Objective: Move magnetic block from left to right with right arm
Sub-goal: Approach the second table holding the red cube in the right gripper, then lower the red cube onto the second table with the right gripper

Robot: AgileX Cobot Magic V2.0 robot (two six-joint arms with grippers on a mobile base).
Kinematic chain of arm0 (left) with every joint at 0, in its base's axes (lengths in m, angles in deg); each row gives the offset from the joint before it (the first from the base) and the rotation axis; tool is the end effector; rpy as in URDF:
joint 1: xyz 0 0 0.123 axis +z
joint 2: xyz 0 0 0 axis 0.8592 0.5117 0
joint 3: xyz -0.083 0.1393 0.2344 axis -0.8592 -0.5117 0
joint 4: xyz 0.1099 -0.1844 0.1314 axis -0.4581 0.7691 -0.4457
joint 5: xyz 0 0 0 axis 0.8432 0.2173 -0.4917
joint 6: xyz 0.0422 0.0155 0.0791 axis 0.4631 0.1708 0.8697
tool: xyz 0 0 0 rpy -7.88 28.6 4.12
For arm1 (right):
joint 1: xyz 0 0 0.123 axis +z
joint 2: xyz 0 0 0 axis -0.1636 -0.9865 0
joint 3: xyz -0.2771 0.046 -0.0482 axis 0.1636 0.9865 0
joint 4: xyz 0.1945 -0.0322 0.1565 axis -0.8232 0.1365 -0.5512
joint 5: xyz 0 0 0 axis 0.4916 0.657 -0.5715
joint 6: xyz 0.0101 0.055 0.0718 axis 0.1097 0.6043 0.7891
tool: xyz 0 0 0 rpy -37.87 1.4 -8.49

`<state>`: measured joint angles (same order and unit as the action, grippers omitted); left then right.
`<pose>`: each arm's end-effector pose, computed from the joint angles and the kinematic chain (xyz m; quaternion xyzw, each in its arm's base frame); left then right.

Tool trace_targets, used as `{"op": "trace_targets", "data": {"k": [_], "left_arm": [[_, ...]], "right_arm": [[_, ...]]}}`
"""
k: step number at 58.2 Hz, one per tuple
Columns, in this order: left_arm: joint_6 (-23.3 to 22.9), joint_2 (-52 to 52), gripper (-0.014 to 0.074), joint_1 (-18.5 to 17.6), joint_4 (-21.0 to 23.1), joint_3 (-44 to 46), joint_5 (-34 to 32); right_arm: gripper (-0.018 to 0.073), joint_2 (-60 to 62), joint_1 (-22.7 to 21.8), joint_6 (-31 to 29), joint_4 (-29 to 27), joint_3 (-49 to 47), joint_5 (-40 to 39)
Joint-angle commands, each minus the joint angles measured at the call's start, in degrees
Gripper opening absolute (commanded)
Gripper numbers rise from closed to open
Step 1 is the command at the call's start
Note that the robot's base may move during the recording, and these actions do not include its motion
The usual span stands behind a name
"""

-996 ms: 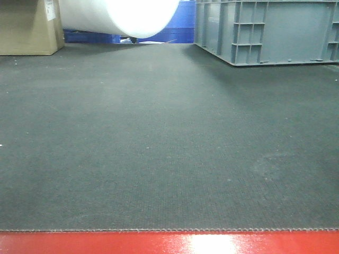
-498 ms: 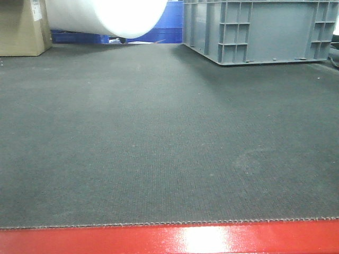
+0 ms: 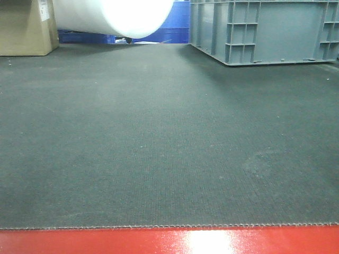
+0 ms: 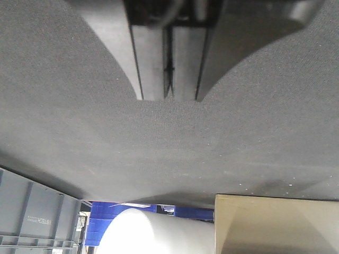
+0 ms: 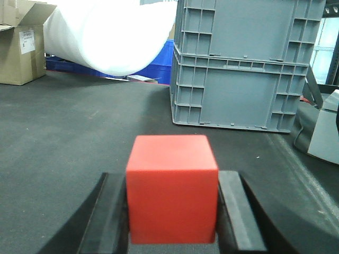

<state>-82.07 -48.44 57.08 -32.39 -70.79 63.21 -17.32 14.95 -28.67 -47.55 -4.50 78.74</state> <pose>0.0564 -0.0020 0.2017 0.0006 0.6885 -0.0267 0.7247 0.0347 0.0053 0.2783 -0.0439 0.6700 0.0376 0.7401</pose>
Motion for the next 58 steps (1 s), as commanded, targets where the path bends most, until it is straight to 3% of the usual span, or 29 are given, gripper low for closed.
{"op": "trace_targets", "data": {"k": [1, 15, 26, 38, 45, 52, 58], "left_arm": [[-0.1, -0.4, -0.0117, -0.4, 0.4, -0.6, -4.7], [-0.1, -0.4, -0.0117, -0.4, 0.4, -0.6, -4.7], [-0.1, -0.4, -0.0117, -0.4, 0.4, -0.6, -4.7], [-0.1, -0.4, -0.0117, -0.4, 0.4, -0.6, -4.7], [-0.1, -0.4, -0.0117, -0.4, 0.4, -0.6, -4.7], [-0.1, -0.4, -0.0117, -0.4, 0.4, -0.6, -4.7], [-0.1, -0.4, -0.0117, -0.4, 0.4, -0.6, -4.7]], "right_arm": [[0.0286, -0.8, -0.2, -0.4, 0.1, -1.6, -5.5], [0.0286, -4.3, -0.2, -0.4, -1.3, -2.8, -4.5], [0.0286, -15.8, -0.2, -0.4, -8.4, -8.3, 0.7], [0.0286, -31.9, -0.2, -0.4, -15.3, -17.7, 14.9], [0.0286, -40.7, -0.1, -0.4, -16.5, -20.9, 20.5], [0.0286, -49.5, 2.3, -0.4, -15.7, -23.7, 23.2], [0.0286, -56.2, 6.9, -0.4, -15.7, -26.6, 23.5]]}}
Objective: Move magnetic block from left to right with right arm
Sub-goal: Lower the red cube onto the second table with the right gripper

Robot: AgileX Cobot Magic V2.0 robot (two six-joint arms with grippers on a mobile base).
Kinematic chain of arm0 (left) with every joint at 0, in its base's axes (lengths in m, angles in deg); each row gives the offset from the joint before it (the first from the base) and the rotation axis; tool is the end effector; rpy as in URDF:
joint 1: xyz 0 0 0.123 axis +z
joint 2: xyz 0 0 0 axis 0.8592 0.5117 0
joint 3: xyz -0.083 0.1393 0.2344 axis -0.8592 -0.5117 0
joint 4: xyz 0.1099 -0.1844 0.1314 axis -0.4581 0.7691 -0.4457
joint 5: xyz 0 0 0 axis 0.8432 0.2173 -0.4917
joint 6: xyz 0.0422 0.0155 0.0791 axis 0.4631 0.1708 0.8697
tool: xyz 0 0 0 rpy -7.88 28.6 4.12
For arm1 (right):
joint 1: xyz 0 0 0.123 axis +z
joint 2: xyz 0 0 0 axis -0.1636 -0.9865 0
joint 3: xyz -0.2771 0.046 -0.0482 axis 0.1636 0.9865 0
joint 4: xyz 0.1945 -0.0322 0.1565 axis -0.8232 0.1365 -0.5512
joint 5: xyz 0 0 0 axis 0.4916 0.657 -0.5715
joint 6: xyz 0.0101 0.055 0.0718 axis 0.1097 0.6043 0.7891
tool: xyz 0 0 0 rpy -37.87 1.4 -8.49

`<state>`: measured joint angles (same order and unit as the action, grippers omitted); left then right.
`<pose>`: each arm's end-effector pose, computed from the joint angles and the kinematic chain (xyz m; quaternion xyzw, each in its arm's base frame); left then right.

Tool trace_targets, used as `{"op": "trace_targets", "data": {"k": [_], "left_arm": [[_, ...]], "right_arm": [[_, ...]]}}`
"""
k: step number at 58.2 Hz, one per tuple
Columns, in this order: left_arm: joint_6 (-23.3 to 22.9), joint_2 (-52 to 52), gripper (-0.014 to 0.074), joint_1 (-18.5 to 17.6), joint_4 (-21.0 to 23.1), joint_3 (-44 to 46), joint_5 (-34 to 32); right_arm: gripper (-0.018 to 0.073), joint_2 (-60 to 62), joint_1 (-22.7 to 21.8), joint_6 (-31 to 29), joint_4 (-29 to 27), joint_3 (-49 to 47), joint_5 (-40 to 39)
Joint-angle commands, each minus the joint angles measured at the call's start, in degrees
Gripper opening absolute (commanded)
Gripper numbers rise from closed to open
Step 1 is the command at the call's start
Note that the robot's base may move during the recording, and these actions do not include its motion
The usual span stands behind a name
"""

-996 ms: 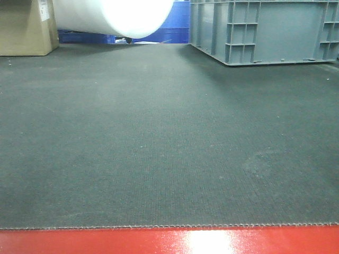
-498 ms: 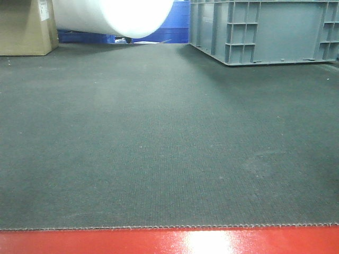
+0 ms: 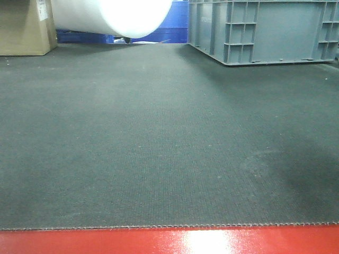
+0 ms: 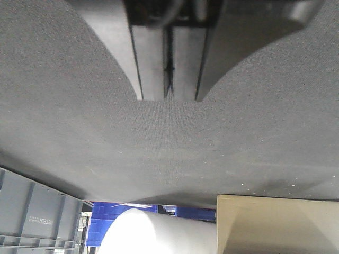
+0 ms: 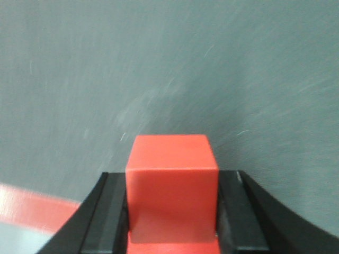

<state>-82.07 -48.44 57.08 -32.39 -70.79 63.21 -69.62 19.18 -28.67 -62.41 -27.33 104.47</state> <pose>0.0564 -0.0020 0.2017 0.0006 0.6885 -0.0267 0.7247 0.1618 0.0478 0.2866 -0.0379 0.9281 0.1599 0.3340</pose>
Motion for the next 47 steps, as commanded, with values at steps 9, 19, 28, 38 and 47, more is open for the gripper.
{"op": "trace_targets", "data": {"k": [9, 19, 28, 38, 47], "left_arm": [[-0.1, -0.4, -0.0117, -0.4, 0.4, -0.6, -4.7], [-0.1, -0.4, -0.0117, -0.4, 0.4, -0.6, -4.7], [-0.1, -0.4, -0.0117, -0.4, 0.4, -0.6, -4.7], [-0.1, -0.4, -0.0117, -0.4, 0.4, -0.6, -4.7], [-0.1, -0.4, -0.0117, -0.4, 0.4, -0.6, -4.7]], "right_arm": [[0.0289, -13.8, 10.2, 2.4, -0.8, -9.2, -2.1], [0.0289, -24.7, 17.3, 13.0, 3.8, -17.4, -0.4], [0.0289, -33.9, 22.5, 27.8, 13.4, -26.5, 5.1], [0.0289, -43.5, 27.5, 41.6, 21.3, -38.0, 16.9], [0.0289, -49.4, 31.0, 42.3, 21.3, -45.0, 18.5]]}}
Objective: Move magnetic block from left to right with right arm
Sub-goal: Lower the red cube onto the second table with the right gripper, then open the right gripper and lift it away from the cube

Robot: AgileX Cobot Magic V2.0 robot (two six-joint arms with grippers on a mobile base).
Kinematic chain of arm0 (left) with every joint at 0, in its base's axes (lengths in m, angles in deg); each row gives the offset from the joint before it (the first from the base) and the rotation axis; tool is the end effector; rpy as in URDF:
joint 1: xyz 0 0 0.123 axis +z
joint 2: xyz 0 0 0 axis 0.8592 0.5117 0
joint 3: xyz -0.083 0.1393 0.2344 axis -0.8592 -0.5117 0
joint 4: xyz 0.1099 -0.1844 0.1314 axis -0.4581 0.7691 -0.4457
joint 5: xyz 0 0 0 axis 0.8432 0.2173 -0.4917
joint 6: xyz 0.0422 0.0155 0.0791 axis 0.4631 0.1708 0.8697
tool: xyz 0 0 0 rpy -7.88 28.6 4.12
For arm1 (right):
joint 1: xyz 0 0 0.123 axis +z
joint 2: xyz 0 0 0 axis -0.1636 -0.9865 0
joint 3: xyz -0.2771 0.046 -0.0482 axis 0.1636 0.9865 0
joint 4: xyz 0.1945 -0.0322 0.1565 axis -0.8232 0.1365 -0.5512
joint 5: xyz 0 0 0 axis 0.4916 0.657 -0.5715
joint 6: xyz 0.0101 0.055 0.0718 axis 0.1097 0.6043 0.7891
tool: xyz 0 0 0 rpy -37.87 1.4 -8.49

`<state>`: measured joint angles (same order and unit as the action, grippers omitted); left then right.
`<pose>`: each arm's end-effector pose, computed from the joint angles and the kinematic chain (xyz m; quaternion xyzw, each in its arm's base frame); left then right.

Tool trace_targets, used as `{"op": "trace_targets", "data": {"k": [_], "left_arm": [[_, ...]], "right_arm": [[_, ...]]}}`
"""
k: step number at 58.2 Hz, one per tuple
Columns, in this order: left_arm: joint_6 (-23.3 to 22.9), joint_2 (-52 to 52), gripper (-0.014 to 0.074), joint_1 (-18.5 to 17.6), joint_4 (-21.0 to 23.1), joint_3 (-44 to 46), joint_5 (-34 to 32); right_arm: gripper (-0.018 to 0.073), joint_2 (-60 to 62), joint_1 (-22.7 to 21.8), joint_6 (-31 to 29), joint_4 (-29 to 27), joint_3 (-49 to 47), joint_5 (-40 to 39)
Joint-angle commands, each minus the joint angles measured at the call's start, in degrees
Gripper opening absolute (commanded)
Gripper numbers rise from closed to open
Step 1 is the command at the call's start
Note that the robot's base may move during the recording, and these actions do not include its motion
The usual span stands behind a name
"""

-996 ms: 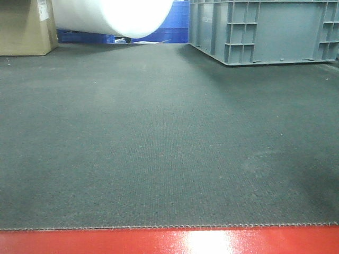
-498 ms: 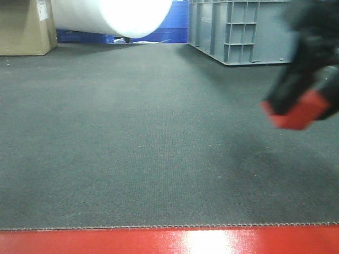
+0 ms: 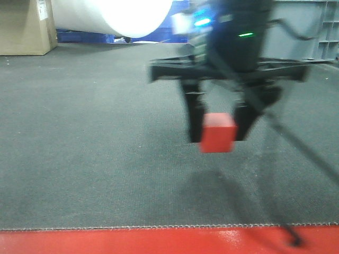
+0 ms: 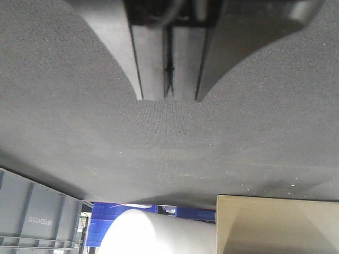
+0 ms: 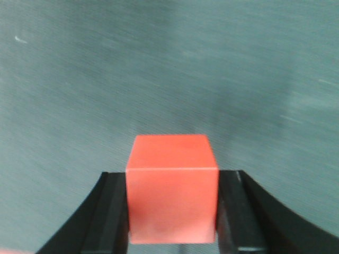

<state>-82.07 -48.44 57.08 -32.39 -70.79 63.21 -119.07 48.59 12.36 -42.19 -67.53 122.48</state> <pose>0.0564 -0.0020 0.2017 0.0006 0.6885 -0.0267 0.7247 0.2800 0.2265 0.2463 -0.0302 0.9929 0.0634 0.0957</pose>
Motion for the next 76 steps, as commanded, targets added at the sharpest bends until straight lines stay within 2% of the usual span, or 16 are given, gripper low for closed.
{"op": "trace_targets", "data": {"k": [1, 14, 22, 30, 36, 43, 48, 68, 76], "left_arm": [[-0.1, -0.4, -0.0117, -0.4, 0.4, -0.6, -4.7], [-0.1, -0.4, -0.0117, -0.4, 0.4, -0.6, -4.7], [-0.1, -0.4, -0.0117, -0.4, 0.4, -0.6, -4.7], [-0.1, -0.4, -0.0117, -0.4, 0.4, -0.6, -4.7], [-0.1, -0.4, -0.0117, -0.4, 0.4, -0.6, -4.7], [-0.1, -0.4, -0.0117, -0.4, 0.4, -0.6, -4.7], [-0.1, -0.4, -0.0117, -0.4, 0.4, -0.6, -4.7], [-0.1, -0.4, -0.0117, -0.4, 0.4, -0.6, -4.7], [-0.1, -0.4, -0.0117, -0.4, 0.4, -0.6, -4.7]], "right_arm": [[0.0289, -0.4, 1.8, 1.2, 1.0, -5.3, 0.5], [0.0289, -6.1, 4.9, 4.2, -0.1, -11.4, 1.8], [0.0289, -7.7, 5.1, 7.0, -0.1, -12.4, 3.7], [0.0293, -7.8, 5.1, 7.3, -0.1, -12.4, 3.9], [0.0369, -7.8, 5.1, 7.3, -0.1, -12.4, 3.9], [0.0555, -7.8, 5.1, 7.3, -0.3, -12.4, 3.6], [0.0628, -7.7, 5.1, 7.3, -1.0, -12.4, 3.5], [0.0633, -2.8, 5.1, 7.3, -1.0, -12.3, 2.6], [0.0627, -0.1, 4.9, 5.4, -0.6, -11.9, 2.6]]}}
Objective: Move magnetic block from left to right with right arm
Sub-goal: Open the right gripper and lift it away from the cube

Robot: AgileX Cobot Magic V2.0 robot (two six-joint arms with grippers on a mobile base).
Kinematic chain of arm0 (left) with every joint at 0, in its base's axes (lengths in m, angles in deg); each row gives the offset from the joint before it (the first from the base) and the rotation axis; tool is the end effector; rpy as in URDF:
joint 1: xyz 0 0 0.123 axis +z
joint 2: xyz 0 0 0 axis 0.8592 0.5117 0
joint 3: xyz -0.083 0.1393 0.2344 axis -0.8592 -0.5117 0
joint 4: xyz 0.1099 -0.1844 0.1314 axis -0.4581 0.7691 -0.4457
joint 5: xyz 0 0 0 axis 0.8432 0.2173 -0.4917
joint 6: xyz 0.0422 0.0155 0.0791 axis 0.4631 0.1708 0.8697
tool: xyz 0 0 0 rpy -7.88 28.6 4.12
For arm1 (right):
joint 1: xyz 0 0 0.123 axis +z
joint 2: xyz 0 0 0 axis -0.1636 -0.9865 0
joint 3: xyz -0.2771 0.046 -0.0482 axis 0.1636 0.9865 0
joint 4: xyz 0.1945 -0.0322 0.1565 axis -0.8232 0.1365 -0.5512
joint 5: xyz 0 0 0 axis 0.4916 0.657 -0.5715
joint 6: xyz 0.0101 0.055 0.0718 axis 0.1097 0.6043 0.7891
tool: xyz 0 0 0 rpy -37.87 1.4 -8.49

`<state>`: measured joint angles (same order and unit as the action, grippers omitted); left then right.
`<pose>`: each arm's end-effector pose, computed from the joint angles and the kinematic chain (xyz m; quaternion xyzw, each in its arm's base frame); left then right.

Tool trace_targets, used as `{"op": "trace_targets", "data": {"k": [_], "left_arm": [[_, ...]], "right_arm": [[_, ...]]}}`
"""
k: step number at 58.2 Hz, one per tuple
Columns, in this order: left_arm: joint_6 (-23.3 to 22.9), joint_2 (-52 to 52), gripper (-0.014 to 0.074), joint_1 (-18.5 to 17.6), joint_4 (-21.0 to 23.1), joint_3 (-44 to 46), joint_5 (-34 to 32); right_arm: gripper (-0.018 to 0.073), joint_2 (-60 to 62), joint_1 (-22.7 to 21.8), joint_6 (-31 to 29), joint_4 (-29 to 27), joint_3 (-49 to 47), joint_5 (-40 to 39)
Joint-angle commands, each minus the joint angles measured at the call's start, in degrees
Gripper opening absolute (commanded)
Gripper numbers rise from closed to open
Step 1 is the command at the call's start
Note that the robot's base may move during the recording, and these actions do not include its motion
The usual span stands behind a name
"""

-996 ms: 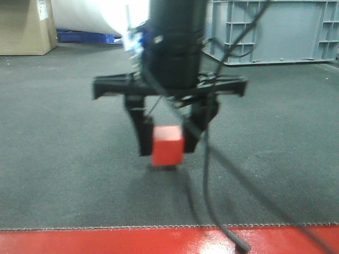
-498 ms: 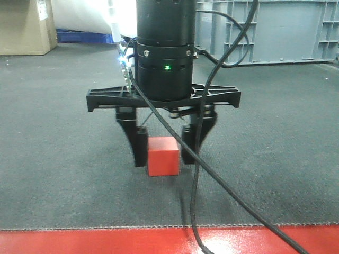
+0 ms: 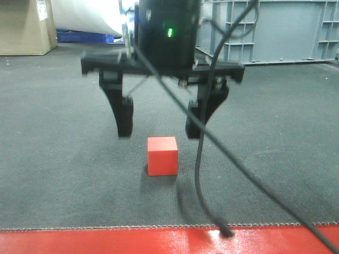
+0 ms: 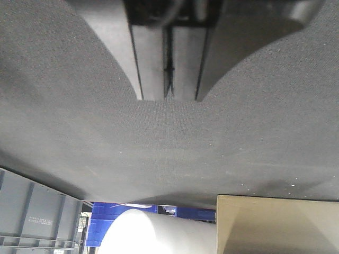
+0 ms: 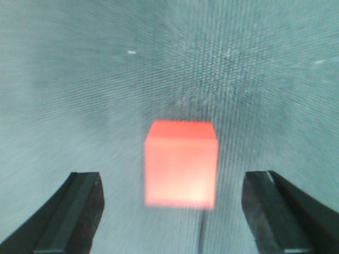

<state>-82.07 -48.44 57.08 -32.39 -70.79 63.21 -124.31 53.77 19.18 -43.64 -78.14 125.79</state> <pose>0.0564 -0.0020 0.2017 0.0006 0.6885 -0.0267 0.7247 0.2796 0.2744 0.2605 -0.0109 0.9911 0.0937 0.0934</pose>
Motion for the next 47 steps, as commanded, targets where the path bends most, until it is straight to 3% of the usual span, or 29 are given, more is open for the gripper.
{"op": "trace_targets", "data": {"k": [1, 11, 23, 33, 47], "left_arm": [[-0.1, -0.4, -0.0117, -0.4, 0.4, -0.6, -4.7], [-0.1, -0.4, -0.0117, -0.4, 0.4, -0.6, -4.7], [-0.1, -0.4, -0.0117, -0.4, 0.4, -0.6, -4.7], [-0.1, -0.4, -0.0117, -0.4, 0.4, -0.6, -4.7], [-0.1, -0.4, -0.0117, -0.4, 0.4, -0.6, -4.7]], "right_arm": [[0.0619, 5.5, -0.3, -1.8, 0.9, -1.2, -0.7], [0.0447, 10.9, -1.8, -3.0, 2.4, 3.9, -1.6], [0.0055, 21.3, -6.4, -7.8, 2.9, 15.1, -6.0], [0.0056, 30.4, -12.5, -15.5, 2.5, 24.4, -13.3], [0.0056, 44.0, -22.9, -36.2, -2.9, 39.4, -27.6]]}}
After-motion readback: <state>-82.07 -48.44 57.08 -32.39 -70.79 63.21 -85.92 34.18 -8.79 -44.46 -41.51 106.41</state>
